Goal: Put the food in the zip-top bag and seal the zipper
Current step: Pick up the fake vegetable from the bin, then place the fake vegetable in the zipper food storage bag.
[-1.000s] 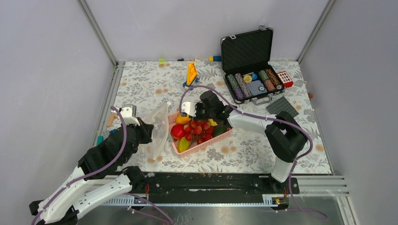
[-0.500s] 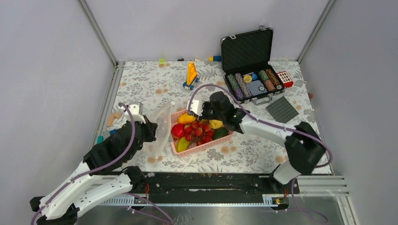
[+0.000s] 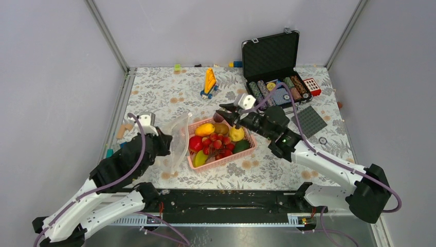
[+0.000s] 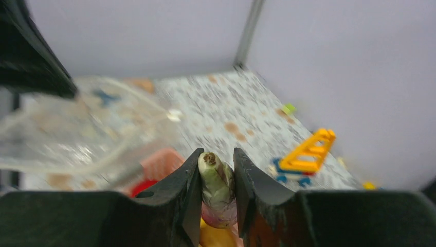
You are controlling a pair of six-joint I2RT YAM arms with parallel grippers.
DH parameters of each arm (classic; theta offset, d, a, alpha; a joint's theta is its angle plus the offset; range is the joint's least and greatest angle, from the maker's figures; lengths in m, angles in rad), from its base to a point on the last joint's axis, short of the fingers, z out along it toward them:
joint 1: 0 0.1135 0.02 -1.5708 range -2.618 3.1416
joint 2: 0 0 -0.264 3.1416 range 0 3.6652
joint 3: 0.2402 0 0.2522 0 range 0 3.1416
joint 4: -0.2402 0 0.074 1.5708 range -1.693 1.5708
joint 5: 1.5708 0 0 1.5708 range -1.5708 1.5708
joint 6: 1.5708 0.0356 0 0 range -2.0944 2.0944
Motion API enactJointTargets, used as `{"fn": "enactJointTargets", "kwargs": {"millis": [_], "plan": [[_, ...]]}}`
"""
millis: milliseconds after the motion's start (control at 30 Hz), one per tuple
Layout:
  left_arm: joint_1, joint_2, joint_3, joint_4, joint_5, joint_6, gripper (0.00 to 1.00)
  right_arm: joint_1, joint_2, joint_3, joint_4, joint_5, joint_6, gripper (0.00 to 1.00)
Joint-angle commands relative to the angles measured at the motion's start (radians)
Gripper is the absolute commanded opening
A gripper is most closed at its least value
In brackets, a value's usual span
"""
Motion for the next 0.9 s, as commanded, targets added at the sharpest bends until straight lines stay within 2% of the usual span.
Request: {"fn": "enactJointTargets", "kwargs": {"millis": [0,100,267,500,633,867], "plan": [[0.009,-0.059,0.029,0.047,0.001,-0.014,0.00,0.010,-0.030,0.018,0.230,-0.127,0.418,0.00],[0.012,-0.077,0.021,0.050,0.000,-0.016,0.00,0.054,-0.003,0.020,0.358,-0.163,0.543,0.00],[0.011,-0.079,0.019,0.049,0.013,-0.016,0.00,0.173,0.096,0.081,0.448,-0.123,0.531,0.00],[0.013,-0.095,0.017,0.048,0.021,-0.017,0.00,0.230,0.296,0.188,0.551,-0.054,0.565,0.00],[0.014,-0.110,0.015,0.049,0.020,-0.018,0.00,0.264,0.394,0.243,0.533,0.026,0.497,0.00],[0.018,-0.143,0.012,0.047,-0.002,-0.015,0.00,0.299,0.437,0.270,0.332,0.112,0.362,0.00]]}}
